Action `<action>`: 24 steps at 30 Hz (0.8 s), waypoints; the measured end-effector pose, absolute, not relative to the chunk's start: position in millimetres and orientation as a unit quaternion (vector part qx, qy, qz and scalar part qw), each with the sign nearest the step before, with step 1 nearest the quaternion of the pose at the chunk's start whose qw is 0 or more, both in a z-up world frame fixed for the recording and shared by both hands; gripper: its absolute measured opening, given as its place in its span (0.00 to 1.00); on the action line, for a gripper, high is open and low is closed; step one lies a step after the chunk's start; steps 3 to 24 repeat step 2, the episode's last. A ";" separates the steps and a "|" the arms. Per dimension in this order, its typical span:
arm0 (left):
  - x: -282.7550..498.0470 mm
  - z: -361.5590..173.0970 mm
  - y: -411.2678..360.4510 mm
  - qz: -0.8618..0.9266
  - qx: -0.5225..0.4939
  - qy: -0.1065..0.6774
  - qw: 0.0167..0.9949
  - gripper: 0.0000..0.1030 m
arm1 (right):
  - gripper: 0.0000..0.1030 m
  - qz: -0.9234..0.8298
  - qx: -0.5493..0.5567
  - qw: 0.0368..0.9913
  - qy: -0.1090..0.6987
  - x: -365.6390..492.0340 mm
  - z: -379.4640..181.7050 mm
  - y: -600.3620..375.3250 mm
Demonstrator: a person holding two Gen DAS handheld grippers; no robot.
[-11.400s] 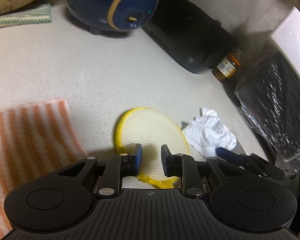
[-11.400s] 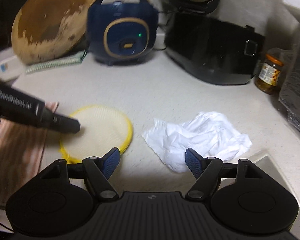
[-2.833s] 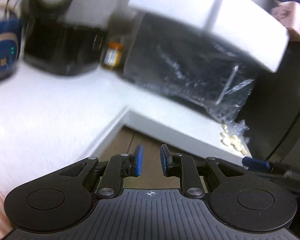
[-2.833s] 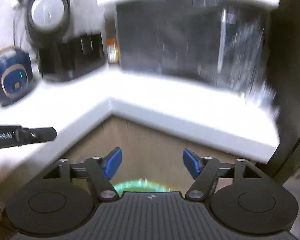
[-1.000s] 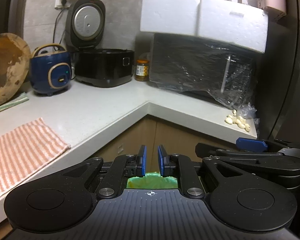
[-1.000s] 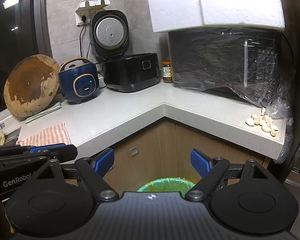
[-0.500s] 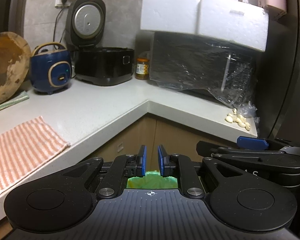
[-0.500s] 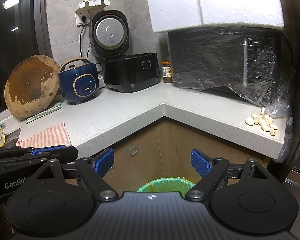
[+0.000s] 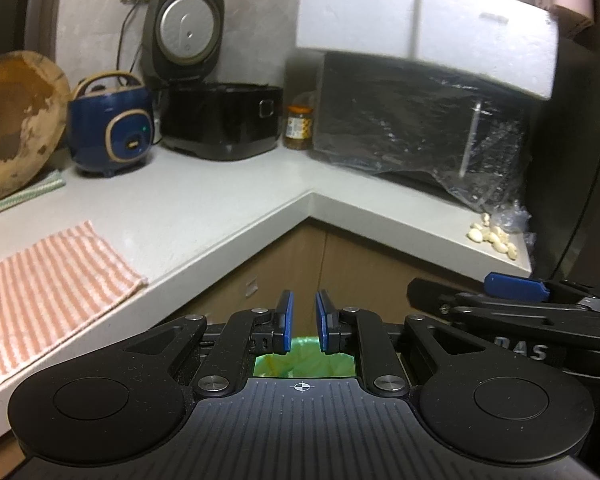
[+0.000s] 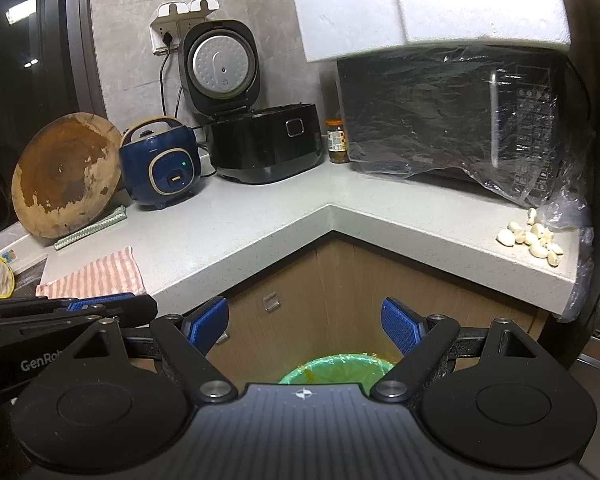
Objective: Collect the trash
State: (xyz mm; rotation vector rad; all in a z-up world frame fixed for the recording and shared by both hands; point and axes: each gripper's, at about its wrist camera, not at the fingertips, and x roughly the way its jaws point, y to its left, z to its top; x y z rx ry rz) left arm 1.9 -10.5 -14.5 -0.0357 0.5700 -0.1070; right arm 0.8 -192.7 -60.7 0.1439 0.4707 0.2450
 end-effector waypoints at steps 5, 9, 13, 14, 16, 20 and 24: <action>12.0 -16.5 -2.9 -0.042 -0.017 0.288 0.956 0.16 | 0.82 0.136 0.077 0.963 0.219 6.2 -63.5 -195.4; 12.0 -16.5 -2.9 -0.042 -0.017 0.288 0.956 0.16 | 0.82 0.136 0.077 0.963 0.219 6.2 -63.5 -195.4; 12.0 -16.5 -2.9 -0.042 -0.017 0.288 0.956 0.16 | 0.82 0.136 0.077 0.963 0.219 6.2 -63.5 -195.4; 12.0 -16.5 -2.9 -0.042 -0.017 0.288 0.956 0.16 | 0.82 0.136 0.077 0.963 0.219 6.2 -63.5 -195.4; 12.0 -16.5 -2.9 -0.042 -0.017 0.288 0.956 0.16 | 0.82 0.136 0.077 0.963 0.219 6.2 -63.5 -195.4; 12.0 -16.5 -2.9 -0.042 -0.017 0.288 0.956 0.16 | 0.82 0.136 0.077 0.963 0.219 6.2 -63.5 -195.4; 12.0 -16.5 -2.9 -0.042 -0.017 0.288 0.956 0.16 | 0.82 0.136 0.077 0.963 0.219 6.2 -63.5 -195.4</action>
